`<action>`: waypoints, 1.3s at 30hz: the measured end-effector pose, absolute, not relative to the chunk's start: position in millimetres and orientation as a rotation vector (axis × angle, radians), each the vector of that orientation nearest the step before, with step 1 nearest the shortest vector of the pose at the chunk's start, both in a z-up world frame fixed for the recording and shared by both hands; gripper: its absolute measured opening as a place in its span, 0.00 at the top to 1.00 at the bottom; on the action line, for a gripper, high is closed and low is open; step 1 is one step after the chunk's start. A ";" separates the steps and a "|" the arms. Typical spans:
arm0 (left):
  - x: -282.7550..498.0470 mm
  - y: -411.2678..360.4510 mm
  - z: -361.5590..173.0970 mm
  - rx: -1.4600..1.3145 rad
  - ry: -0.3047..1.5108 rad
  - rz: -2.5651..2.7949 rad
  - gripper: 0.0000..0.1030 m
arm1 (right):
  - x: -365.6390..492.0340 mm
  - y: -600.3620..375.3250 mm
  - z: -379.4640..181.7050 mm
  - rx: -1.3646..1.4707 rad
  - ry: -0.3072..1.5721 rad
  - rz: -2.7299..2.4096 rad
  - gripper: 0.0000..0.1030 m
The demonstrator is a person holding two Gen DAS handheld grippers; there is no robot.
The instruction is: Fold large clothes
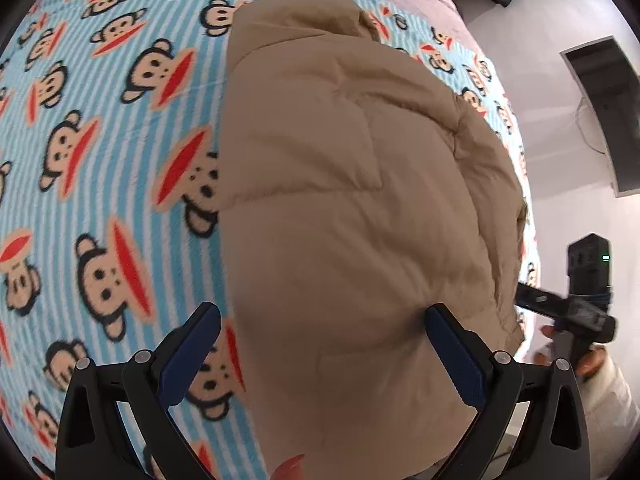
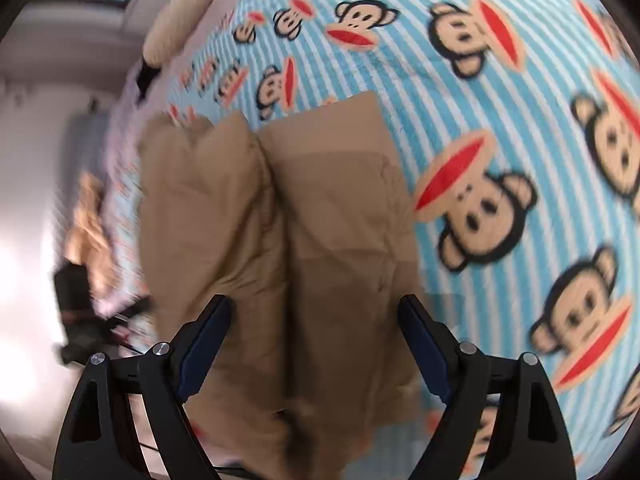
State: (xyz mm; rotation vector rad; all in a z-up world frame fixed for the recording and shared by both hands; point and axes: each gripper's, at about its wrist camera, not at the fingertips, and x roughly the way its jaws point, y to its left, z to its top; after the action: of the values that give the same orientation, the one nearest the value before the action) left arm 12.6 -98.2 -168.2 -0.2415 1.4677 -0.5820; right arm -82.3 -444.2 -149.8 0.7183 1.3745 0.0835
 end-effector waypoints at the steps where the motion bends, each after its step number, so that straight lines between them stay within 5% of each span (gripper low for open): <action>1: 14.1 -98.5 -169.9 -0.251 1.469 -0.595 0.01 | -79.0 -442.2 -151.8 0.680 1.384 0.080 0.15; 3: 19.7 -98.3 -178.0 -0.281 1.477 -0.631 0.01 | -72.4 -440.9 -159.8 0.644 1.392 0.094 0.13; 5: 26.1 -97.8 -187.2 -0.321 1.483 -0.663 0.01 | -67.1 -443.5 -167.9 0.648 1.398 0.110 0.01; 23: 42.2 -109.0 -230.6 -0.551 1.551 -0.740 0.01 | -17.5 -438.1 -233.3 1.023 1.415 0.275 0.02; 30: 32.9 -110.6 -194.8 -0.479 1.440 -0.763 0.26 | -14.1 -424.5 -206.6 0.975 1.355 0.302 0.53; 39: 34.4 -44.1 -168.1 -0.527 1.342 -0.803 0.26 | -5.6 -372.6 -150.9 0.863 1.260 0.334 0.56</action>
State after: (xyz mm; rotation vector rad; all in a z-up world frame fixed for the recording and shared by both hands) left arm 34.4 -44.1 -168.1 -0.5272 1.3422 -0.8032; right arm -5.6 -372.6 -150.9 0.8630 1.2596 0.3340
